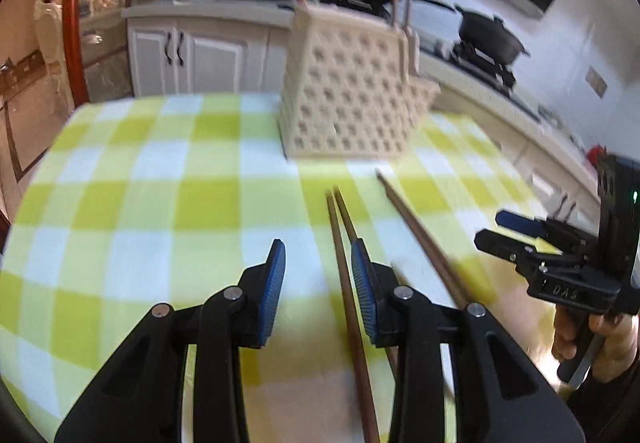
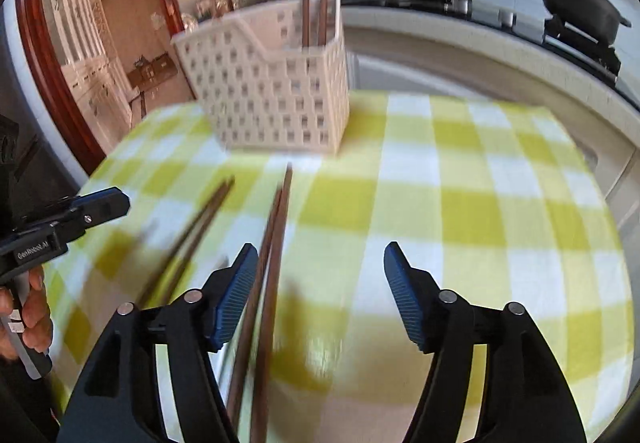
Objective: Organize utensils
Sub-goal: 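Move both tools back down to the remaining chopsticks on the cloth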
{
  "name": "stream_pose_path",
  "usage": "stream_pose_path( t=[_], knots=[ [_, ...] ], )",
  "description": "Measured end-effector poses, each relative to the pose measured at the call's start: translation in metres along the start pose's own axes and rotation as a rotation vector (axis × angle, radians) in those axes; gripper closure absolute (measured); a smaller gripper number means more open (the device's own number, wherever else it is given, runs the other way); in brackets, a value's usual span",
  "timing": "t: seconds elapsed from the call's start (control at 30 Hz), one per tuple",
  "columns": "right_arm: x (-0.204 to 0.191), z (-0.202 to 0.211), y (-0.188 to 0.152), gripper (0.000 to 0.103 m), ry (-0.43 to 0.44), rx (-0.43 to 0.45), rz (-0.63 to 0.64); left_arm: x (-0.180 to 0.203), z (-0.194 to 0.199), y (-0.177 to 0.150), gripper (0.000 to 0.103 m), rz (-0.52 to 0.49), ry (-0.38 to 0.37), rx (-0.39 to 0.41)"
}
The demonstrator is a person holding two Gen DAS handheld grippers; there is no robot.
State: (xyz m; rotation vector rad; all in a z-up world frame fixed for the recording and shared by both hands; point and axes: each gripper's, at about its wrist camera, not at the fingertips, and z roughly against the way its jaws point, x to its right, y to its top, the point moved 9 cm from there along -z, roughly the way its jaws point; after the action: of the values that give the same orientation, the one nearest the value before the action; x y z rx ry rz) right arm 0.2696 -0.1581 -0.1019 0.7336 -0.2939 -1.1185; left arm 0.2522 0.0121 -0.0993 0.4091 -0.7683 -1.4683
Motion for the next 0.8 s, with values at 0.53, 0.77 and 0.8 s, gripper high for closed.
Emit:
stream_pose_path(
  t=[0.53,0.77,0.8],
  knots=[
    [0.006,-0.003,-0.009,0.030,-0.048,-0.010,0.024,0.017,-0.042,-0.018,0.078,-0.083,0.054,-0.085],
    [0.004,-0.010,-0.009,0.030,-0.043,-0.042,0.021,0.015,-0.045,-0.018,0.094,-0.151,0.118,-0.075],
    [0.003,-0.010,-0.008,0.030,-0.043,-0.042,0.030,0.014,-0.045,-0.018,0.094,-0.152,0.118,-0.076]
  ],
)
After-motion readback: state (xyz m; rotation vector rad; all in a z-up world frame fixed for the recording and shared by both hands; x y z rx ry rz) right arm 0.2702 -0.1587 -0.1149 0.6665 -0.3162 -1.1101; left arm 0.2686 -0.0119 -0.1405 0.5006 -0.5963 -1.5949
